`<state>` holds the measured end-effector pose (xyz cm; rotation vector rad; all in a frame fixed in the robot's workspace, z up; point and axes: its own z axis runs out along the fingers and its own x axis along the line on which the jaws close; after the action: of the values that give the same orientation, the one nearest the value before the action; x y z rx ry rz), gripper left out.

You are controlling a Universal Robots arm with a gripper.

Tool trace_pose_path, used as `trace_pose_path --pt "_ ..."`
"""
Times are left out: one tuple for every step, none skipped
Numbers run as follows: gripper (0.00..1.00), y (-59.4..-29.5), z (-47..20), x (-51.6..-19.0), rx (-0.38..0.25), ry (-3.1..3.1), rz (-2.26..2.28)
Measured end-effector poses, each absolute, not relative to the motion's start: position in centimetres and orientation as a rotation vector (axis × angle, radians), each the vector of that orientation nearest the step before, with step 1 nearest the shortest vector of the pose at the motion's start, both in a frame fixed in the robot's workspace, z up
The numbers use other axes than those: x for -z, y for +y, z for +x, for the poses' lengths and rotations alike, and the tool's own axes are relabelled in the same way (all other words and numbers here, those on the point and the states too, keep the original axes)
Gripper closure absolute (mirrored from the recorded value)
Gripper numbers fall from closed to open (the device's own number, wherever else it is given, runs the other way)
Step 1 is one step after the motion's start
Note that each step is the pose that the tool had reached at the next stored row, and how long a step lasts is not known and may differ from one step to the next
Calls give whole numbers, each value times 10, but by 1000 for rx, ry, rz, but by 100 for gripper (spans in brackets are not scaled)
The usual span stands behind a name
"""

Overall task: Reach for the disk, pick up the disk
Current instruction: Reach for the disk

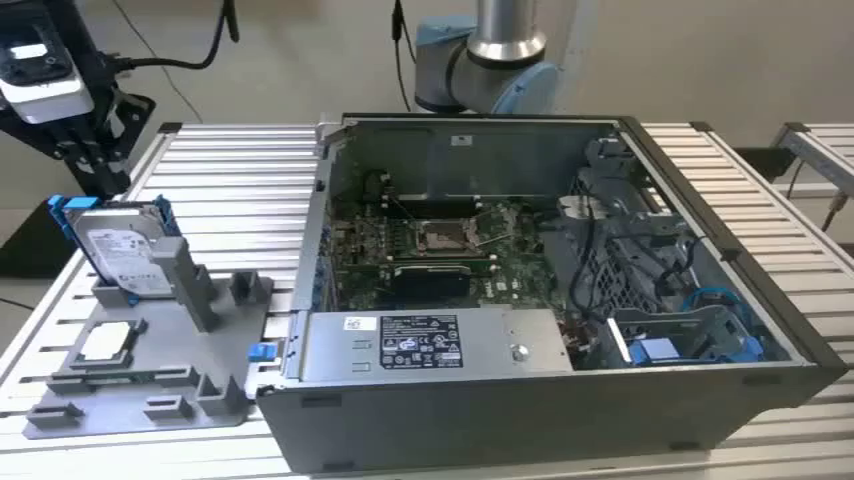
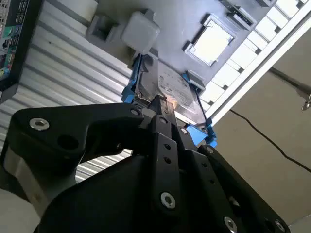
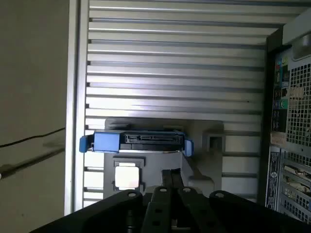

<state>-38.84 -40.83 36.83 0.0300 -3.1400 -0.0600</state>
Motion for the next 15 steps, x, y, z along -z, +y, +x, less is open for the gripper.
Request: trace_pose_path --pt "100 -408 -388 -368 60 -3140 30" --pt "100 -408 -388 -368 60 -3140 30" --pt "100 -408 -388 -368 60 -3140 30" --pt "100 -408 -388 -368 60 -3140 30" --pt "100 -408 -388 -368 60 -3140 30" --pt "100 -408 -388 -368 60 -3140 30" --pt "100 -408 -388 -368 60 -3140 30" --pt "100 -408 -388 -368 60 -3140 30" --pt "100 -408 -388 -368 60 -3140 30" --pt "100 -408 -388 -368 60 -3140 30" --pt "100 -407 -389 -368 60 -3140 30" --pt "100 -405 -390 -368 60 -3140 30" --pt "100 -402 -393 -368 60 -3140 30" --pt "100 -399 -396 -367 60 -3140 30" --pt "100 -397 -400 -367 60 -3140 30"
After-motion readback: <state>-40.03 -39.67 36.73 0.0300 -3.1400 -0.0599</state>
